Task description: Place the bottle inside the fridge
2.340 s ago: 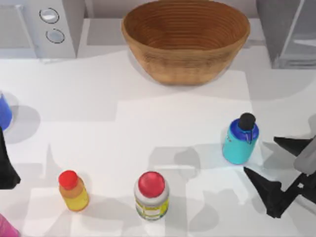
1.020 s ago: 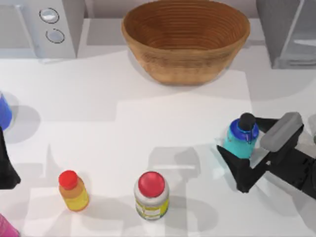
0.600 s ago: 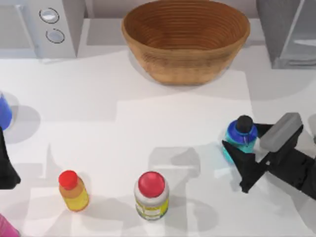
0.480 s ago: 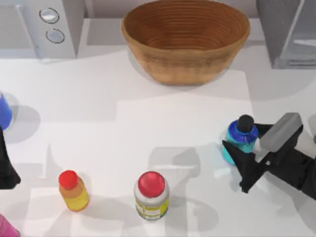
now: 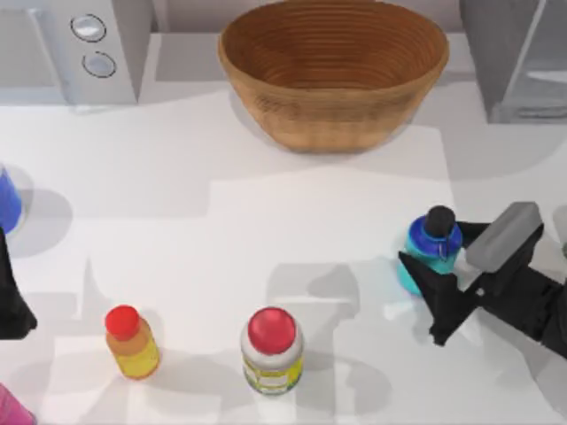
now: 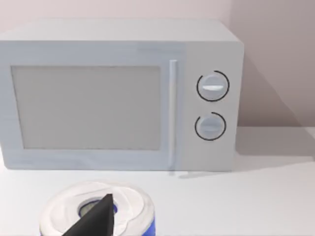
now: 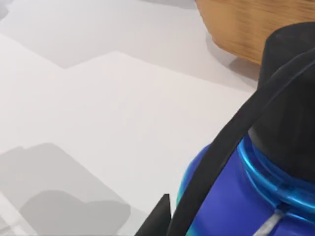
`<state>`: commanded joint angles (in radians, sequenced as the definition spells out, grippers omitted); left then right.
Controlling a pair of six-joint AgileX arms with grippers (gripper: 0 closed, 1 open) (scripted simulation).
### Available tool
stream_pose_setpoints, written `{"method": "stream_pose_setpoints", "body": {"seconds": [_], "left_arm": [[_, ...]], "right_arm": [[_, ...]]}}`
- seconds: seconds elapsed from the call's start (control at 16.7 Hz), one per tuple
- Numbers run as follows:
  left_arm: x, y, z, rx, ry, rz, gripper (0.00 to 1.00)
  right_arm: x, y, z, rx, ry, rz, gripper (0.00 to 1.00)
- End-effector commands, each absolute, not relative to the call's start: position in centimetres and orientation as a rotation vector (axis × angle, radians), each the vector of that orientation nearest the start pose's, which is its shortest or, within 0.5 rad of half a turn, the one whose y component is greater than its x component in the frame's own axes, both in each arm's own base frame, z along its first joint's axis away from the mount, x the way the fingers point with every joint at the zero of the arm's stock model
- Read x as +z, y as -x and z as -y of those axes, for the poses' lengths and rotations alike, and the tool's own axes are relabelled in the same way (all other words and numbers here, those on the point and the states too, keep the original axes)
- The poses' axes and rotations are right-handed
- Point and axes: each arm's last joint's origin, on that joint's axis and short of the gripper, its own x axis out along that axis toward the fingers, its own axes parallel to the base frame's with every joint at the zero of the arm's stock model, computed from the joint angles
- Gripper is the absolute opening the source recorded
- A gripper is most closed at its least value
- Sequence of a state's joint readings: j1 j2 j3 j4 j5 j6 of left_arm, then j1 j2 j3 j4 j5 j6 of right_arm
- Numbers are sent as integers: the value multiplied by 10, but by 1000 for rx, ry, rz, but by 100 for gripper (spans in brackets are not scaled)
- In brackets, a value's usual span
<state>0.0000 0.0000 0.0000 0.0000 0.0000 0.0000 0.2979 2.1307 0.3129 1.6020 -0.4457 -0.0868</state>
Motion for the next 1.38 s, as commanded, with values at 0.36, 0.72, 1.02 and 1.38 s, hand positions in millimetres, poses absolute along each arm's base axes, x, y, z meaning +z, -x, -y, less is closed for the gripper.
{"method": "stream_pose_setpoints", "body": {"seconds": [0.36,0.72,1.02,1.38], "left_arm": [[160,-106,1,0,0,0,100],[160,-106,1,0,0,0,100],[160,-106,1,0,0,0,100],[160,-106,1,0,0,0,100]], "right_arm": [[50,-241,-89,770,78,-187,1],[77,-253,-64,765,107,-112,1],[103,-256,-24,763,139,-80,1],[102,-242,9,768,90,-172,1]]}}
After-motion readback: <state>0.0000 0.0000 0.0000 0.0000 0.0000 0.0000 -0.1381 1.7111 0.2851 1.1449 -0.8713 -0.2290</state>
